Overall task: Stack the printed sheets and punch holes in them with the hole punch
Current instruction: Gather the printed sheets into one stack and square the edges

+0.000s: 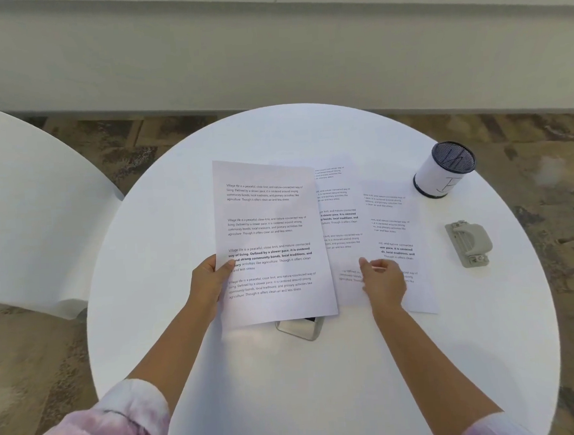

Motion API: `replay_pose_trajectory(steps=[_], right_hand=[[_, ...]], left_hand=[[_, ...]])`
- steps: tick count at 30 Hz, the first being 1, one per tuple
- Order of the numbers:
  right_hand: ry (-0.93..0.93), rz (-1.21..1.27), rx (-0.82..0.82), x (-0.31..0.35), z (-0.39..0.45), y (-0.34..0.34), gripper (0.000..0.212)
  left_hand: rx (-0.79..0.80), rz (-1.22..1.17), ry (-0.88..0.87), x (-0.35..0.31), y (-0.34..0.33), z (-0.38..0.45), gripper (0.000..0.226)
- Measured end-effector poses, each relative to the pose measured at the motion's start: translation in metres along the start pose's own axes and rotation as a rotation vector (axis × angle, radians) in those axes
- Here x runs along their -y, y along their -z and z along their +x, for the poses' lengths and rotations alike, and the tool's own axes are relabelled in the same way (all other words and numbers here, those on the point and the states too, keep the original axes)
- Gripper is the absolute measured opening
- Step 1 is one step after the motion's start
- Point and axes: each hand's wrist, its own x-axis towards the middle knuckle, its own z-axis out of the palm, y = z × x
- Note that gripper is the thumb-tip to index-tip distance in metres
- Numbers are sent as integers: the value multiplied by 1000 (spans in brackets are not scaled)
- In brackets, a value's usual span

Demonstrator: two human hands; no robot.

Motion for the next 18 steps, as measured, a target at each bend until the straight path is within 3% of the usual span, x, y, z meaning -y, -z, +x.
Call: replay_pose_trajectory(steps=[2, 5, 14, 18], right_hand=[[220, -226, -95, -4, 0, 7, 31], [376, -408, -114, -12, 2, 10, 49], [446, -538, 234, -7, 24, -3, 78], [470, -630, 274, -15, 26, -7, 75]], left_hand=[[1, 25, -5, 2, -2, 2, 20], [16, 44, 14, 5, -10, 5, 15], [-33, 147, 26, 9, -49, 16, 11], [12, 148, 95, 5, -73, 21, 9]])
